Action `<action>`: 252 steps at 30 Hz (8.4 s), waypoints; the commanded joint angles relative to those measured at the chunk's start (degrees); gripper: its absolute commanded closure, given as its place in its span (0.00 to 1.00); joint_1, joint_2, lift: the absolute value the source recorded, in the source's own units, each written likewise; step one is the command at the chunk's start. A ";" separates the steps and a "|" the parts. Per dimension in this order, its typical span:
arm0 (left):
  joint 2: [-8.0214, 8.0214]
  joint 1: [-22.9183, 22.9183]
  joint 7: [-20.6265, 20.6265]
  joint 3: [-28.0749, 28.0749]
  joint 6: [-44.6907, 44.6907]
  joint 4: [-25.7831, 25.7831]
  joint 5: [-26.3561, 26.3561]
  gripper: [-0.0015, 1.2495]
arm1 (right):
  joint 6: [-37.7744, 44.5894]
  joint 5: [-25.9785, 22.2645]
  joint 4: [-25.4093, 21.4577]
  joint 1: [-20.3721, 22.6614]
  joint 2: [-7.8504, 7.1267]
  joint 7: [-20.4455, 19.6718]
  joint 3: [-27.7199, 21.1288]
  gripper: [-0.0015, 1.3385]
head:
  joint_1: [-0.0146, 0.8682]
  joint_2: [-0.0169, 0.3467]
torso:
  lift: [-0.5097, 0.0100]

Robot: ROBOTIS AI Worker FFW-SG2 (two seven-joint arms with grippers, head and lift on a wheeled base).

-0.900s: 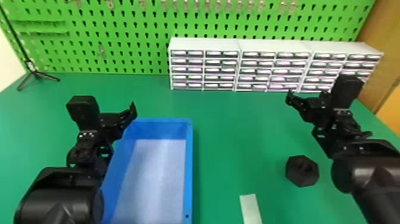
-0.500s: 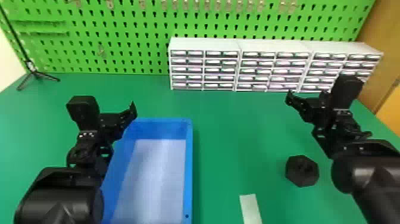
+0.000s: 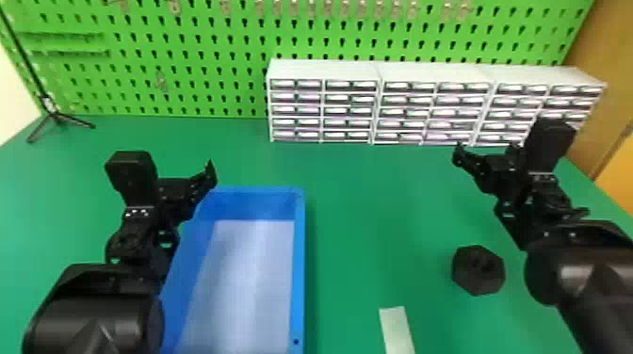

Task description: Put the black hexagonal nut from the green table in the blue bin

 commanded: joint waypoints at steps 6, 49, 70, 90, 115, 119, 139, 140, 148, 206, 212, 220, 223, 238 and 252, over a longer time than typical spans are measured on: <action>0.00 0.00 0.00 0.32 0.00 0.01 0.00 0.14 | 2.41 0.00 -1.44 0.67 -0.46 0.32 -0.53 0.12 | 0.79 0.12 | 0.80; 0.09 1.14 0.00 2.61 0.00 -0.96 -0.61 0.14 | 22.80 5.10 -22.18 19.92 0.95 9.81 -15.03 0.12 | 0.79 0.12 | 0.80; 1.32 1.32 -0.09 3.40 0.00 -1.66 -0.79 0.14 | 31.59 3.43 -30.09 28.97 -7.22 13.41 -15.82 0.12 | 0.79 0.12 | 0.80; 2.46 1.58 0.00 3.40 0.09 -1.75 -1.23 0.14 | 38.62 -0.35 -32.46 31.25 -16.98 18.07 -11.87 0.11 | 0.79 0.12 | 0.80; 3.34 1.23 0.00 3.05 0.09 -1.75 -1.41 0.14 | 42.58 2.72 -33.61 30.73 -22.25 24.84 -9.76 0.11 | 0.79 0.12 | 0.80; 3.34 1.32 0.00 3.05 0.09 -1.75 -1.41 0.14 | 42.84 2.99 -33.61 30.11 -22.25 25.19 -9.58 0.11 | 0.79 0.12 | 0.80; 3.34 1.41 0.00 2.87 0.18 -1.75 -1.49 0.14 | 43.19 3.69 -33.52 28.79 -22.43 25.54 -7.91 0.11 | 0.79 0.12 | 0.80; 3.34 1.41 0.00 2.87 0.18 -1.75 -1.49 0.14 | 43.19 3.78 -33.52 28.62 -22.43 25.54 -7.74 0.11 | 0.79 0.12 | 0.80; 3.34 1.06 0.00 2.61 0.53 -1.66 -1.49 0.14 | 44.07 5.36 -32.90 25.54 -23.13 27.12 -4.75 0.11 | 0.79 0.12 | 0.80; 3.34 0.62 0.00 1.73 0.44 -1.40 -0.79 0.14 | 45.22 13.62 -20.86 9.37 -19.44 39.08 12.83 0.12 | 0.79 0.12 | 0.80; 3.34 0.53 0.00 1.73 0.44 -1.40 -0.61 0.14 | 45.04 13.80 -19.98 9.46 -19.18 39.25 12.56 0.13 | 0.79 0.12 | 0.80; 3.34 0.44 0.00 1.73 0.44 -1.40 -0.61 0.14 | 44.78 14.24 -19.54 9.63 -18.74 39.25 12.30 0.14 | 0.79 0.12 | 0.80; 3.34 0.44 0.00 1.73 0.44 -1.40 -0.61 0.14 | 44.78 14.50 -19.46 9.55 -18.74 39.25 12.39 0.15 | 0.79 0.12 | 0.80; 3.34 0.44 0.00 1.73 0.44 -1.40 -0.70 0.14 | 44.86 15.21 -19.46 9.37 -18.74 39.25 12.56 0.59 | 0.79 0.12 | 0.80; 3.34 0.53 0.00 1.73 0.44 -1.31 -0.70 0.14 | 45.48 16.26 -19.72 9.11 -18.74 39.25 12.92 0.74 | 0.79 0.12 | 0.80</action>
